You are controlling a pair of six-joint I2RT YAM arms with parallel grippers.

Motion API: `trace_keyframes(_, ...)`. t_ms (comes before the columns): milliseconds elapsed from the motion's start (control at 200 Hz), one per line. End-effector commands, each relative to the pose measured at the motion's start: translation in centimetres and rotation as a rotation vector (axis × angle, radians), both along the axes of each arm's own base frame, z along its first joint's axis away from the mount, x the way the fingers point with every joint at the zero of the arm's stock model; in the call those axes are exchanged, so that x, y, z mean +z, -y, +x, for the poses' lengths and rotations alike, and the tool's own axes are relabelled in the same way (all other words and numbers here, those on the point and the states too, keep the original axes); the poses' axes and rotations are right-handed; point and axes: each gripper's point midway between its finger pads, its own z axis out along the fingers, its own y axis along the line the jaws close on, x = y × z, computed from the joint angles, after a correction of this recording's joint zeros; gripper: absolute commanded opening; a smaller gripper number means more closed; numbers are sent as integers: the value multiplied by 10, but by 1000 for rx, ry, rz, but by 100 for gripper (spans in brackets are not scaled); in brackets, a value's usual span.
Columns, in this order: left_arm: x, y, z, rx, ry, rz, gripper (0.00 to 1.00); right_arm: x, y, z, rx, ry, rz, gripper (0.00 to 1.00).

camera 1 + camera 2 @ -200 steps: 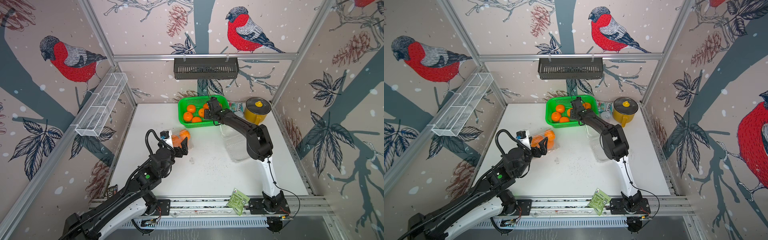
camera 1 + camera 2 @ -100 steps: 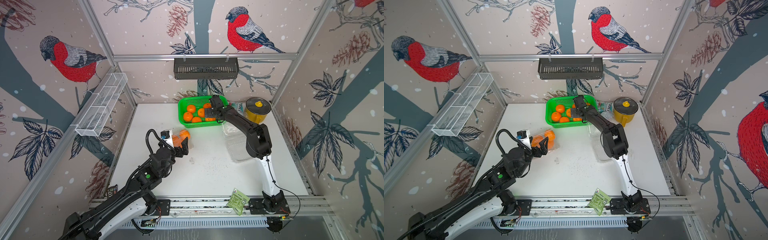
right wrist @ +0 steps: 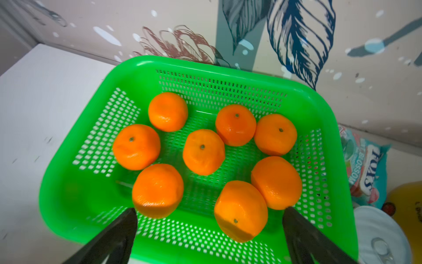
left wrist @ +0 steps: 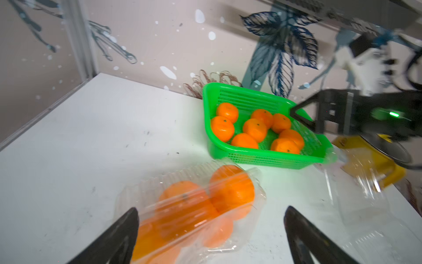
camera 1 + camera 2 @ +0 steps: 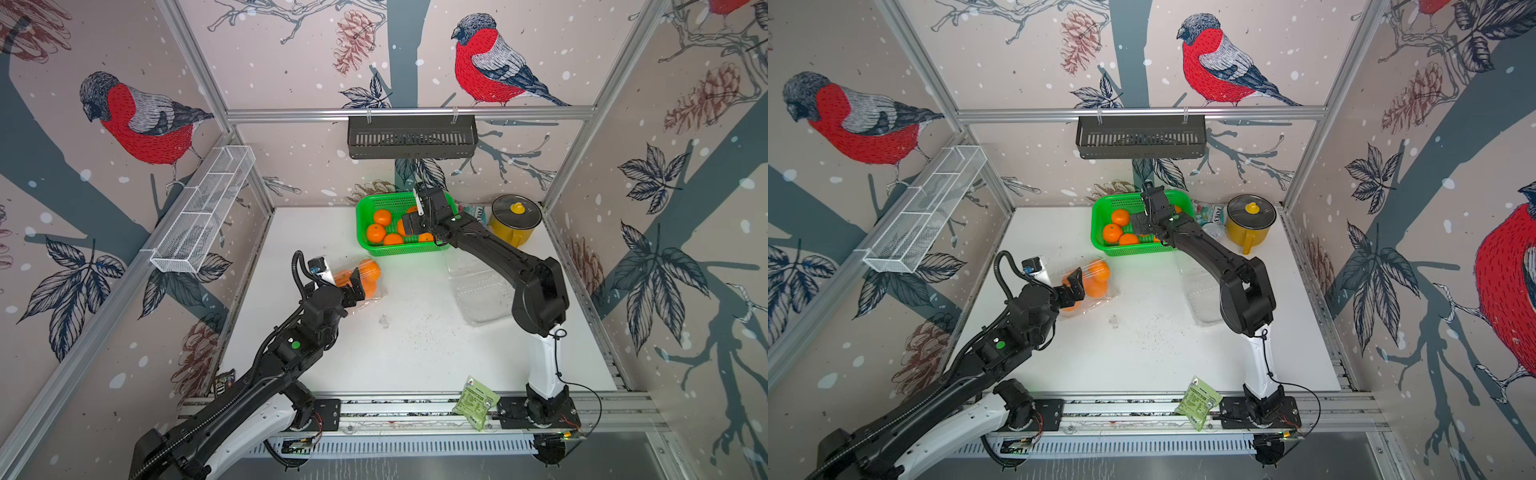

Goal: Take oranges out of containers
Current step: Place the orange in the basket, then adjust the packing box at the center of the board.

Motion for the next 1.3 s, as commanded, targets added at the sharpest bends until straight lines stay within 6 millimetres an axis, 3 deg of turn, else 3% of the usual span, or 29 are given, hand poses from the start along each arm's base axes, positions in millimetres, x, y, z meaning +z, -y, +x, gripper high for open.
trace_keyframes(0, -24, -20, 0, 41, -117, -101, 97, 48, -13, -14, 136, 210, 42, 100)
trace_keyframes(90, -33, -39, -1, 63, -137, -192, 97, 63, -13, -43, 229, 273, 83, 99)
trace_keyframes(215, -30, -42, -11, 47, -87, -299, 97, 68, -16, -89, 395, 286, 151, 100)
trace_keyframes(360, -36, -39, -31, 11, -39, -400, 97, 43, -30, -148, 631, 182, 240, 99)
trace_keyframes(510, -53, -38, -53, -12, -55, -442, 97, -1, -42, -187, 718, 68, 238, 99)
trace_keyframes(615, -53, -38, -64, -31, -22, -485, 97, -28, -48, -196, 745, 20, 240, 100)
trace_keyframes(770, -61, -39, -64, -17, -36, -503, 97, -55, -63, -193, 771, -27, 231, 100)
trace_keyframes(1091, -63, -18, -33, -93, -130, -396, 97, -79, -89, -175, 797, -58, 234, 98)
trace_keyframes(1296, -69, -24, -22, -44, -145, -359, 97, -89, -106, -165, 815, -83, 254, 95)
